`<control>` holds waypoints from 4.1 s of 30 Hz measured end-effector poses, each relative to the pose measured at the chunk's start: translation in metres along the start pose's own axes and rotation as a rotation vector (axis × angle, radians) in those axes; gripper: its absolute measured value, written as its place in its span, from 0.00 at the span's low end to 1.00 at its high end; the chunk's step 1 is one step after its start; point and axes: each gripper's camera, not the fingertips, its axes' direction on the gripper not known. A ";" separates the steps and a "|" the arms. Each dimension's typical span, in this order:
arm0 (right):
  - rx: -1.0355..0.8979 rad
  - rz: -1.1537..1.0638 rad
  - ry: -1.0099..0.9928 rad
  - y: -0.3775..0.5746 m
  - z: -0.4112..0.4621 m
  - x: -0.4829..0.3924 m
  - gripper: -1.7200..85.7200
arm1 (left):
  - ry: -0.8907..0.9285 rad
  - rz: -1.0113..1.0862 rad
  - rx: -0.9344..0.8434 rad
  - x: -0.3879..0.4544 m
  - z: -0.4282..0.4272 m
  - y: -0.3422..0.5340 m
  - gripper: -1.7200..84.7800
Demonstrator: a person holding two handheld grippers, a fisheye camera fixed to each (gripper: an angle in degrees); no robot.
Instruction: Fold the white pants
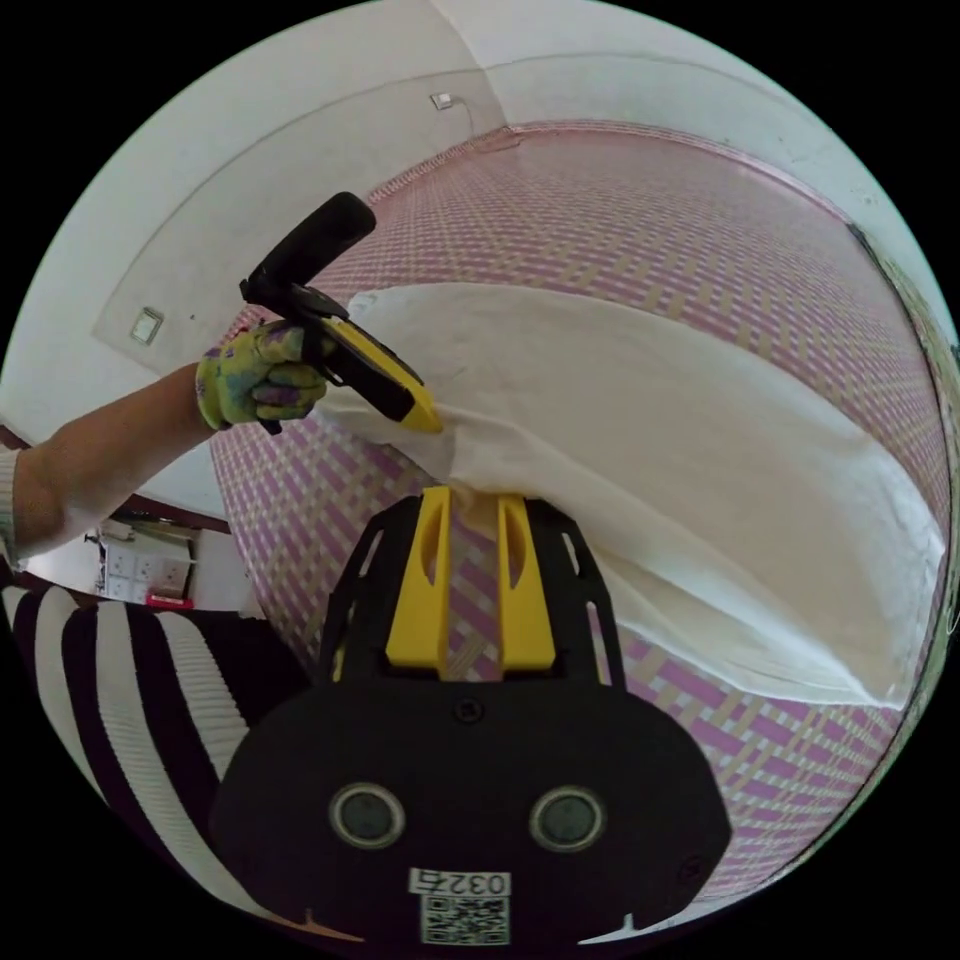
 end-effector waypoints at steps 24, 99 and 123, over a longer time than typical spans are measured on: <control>-0.358 0.103 -0.348 -0.010 0.068 0.053 0.01 | -0.483 -0.237 0.285 0.001 -0.039 0.006 0.01; -0.280 -0.245 -0.422 -0.039 -0.043 0.041 0.01 | -0.294 -0.058 0.225 -0.057 0.020 0.034 0.01; -0.108 -0.025 -0.355 0.041 -0.217 0.014 0.01 | -0.639 -0.522 0.278 -0.153 -0.041 0.126 0.01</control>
